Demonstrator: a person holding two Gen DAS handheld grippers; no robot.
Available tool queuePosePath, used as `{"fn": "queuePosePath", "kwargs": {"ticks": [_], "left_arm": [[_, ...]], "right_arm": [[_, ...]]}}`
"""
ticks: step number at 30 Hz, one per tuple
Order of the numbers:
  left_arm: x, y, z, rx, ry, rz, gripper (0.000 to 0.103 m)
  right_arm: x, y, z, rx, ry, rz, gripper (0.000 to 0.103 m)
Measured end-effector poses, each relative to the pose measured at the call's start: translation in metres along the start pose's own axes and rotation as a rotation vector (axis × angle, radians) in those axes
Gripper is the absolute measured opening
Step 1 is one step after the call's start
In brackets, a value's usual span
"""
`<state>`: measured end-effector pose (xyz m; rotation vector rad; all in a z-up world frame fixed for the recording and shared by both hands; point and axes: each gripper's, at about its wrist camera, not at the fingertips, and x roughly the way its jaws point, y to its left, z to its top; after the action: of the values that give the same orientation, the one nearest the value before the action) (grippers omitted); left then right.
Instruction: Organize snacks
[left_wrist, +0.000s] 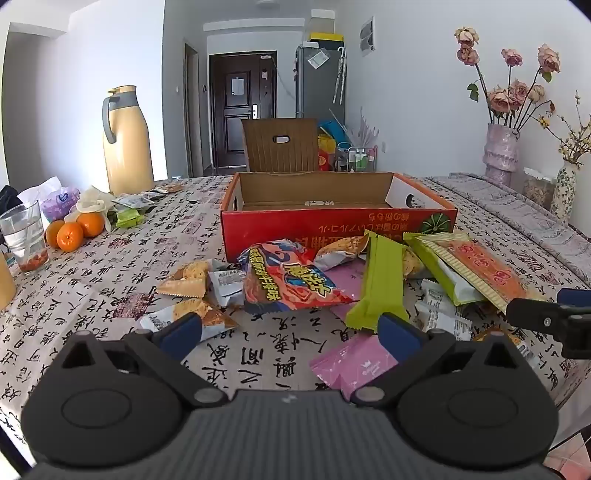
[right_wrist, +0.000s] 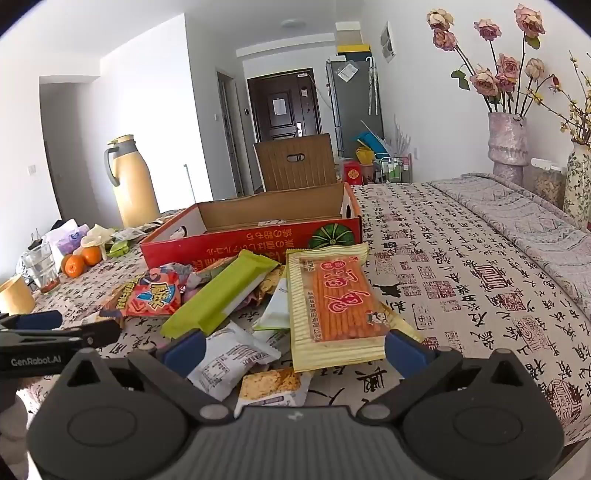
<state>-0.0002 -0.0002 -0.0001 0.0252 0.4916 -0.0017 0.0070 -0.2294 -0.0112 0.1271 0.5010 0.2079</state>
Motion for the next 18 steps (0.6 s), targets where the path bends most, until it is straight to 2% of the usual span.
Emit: {"fn": "queuePosePath", "kwargs": {"ticks": [4, 18], "left_arm": [[0.0015, 0.0014, -0.0015, -0.011, 0.023, -0.014, 0.103], [-0.0005, 0.0024, -0.0052, -0.021, 0.016, -0.015, 0.103]], "right_arm": [[-0.0002, 0.0007, -0.0003, -0.003, 0.006, -0.004, 0.103], [-0.0006, 0.0008, -0.0028, -0.006, 0.011, -0.007, 0.103]]}}
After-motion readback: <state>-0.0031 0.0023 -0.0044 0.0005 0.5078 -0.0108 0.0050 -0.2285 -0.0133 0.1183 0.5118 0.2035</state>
